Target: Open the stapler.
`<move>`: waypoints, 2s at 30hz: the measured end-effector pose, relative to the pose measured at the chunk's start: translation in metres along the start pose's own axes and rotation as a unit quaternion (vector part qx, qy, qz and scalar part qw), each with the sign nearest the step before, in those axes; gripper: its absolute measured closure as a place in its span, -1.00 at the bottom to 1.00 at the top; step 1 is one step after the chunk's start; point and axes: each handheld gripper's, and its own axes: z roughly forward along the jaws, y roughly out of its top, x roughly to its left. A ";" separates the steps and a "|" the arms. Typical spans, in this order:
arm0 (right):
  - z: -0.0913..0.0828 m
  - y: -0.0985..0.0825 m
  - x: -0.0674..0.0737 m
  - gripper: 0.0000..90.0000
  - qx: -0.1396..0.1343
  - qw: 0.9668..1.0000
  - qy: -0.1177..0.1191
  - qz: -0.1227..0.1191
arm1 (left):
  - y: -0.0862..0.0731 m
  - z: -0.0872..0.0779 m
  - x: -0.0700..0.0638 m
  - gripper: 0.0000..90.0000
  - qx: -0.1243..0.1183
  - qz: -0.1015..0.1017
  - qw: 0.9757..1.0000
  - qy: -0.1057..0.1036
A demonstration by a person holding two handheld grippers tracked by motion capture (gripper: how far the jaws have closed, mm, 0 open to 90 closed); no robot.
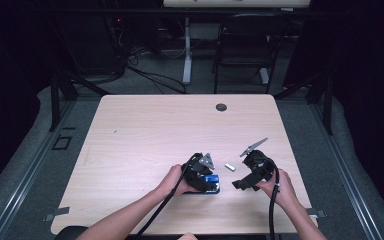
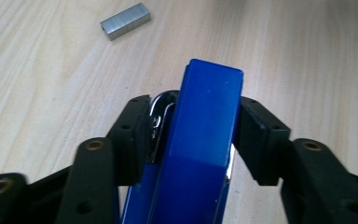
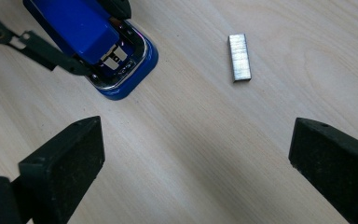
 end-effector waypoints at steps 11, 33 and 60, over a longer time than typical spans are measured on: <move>0.001 0.001 0.001 -0.92 0.002 1.000 -0.001 -0.004 | 0.000 0.000 -0.003 0.33 0.004 0.021 1.000 0.007; 0.010 0.009 0.008 -0.34 -0.017 1.000 0.011 0.014 | 0.000 -0.017 -0.001 0.40 -0.013 0.057 0.998 -0.008; 0.040 0.031 0.029 0.70 -0.046 0.996 0.070 0.023 | 0.000 -0.030 0.000 0.43 -0.022 0.079 0.997 -0.008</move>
